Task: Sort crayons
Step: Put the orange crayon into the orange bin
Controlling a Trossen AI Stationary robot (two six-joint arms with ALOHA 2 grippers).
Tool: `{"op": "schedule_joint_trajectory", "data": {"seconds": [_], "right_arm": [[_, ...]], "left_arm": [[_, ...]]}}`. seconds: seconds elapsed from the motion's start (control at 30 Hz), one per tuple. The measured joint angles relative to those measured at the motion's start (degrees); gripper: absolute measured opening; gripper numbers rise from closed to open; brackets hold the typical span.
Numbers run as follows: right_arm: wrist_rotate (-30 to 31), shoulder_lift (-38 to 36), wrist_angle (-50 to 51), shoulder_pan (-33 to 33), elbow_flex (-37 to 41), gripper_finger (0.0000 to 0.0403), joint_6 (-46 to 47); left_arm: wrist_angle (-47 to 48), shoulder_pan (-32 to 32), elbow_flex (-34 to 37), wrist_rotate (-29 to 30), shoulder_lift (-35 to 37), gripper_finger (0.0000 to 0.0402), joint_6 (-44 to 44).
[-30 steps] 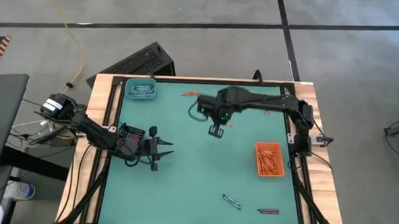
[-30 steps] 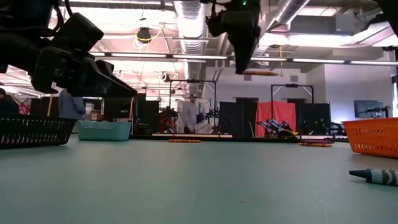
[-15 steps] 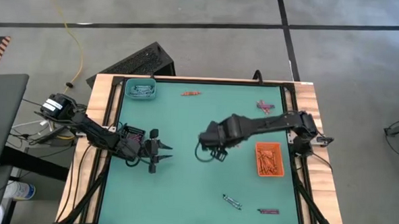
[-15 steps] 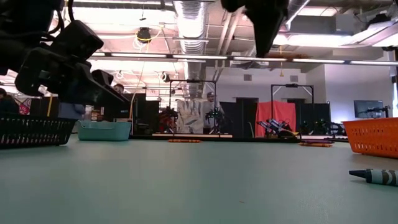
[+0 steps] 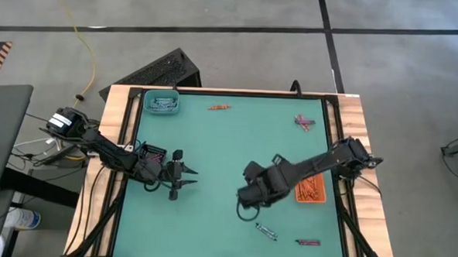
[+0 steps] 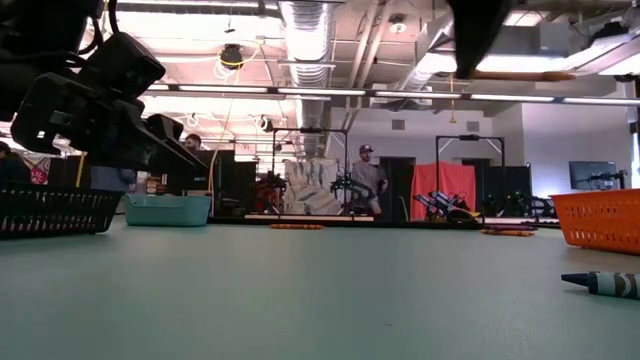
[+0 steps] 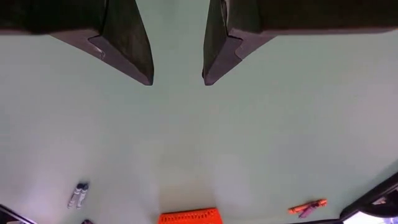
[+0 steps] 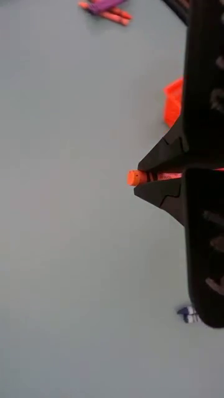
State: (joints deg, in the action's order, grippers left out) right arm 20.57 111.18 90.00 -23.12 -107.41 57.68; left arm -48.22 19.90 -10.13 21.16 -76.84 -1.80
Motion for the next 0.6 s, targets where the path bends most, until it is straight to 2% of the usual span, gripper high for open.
{"op": "schedule_joint_trajectory", "data": {"seconds": [0.4,0.6], "right_arm": [[-0.06,-0.70,-0.03,-4.11,7.60,0.0000,14.77],[0.36,-7.00,0.00,-4.26,16.74,0.0000,24.91]], "left_arm": [[-0.05,0.00,0.00,-3.47,0.00,0.0129,0.22],[-0.05,0.00,0.00,-5.94,0.00,0.0129,1.81]]}}
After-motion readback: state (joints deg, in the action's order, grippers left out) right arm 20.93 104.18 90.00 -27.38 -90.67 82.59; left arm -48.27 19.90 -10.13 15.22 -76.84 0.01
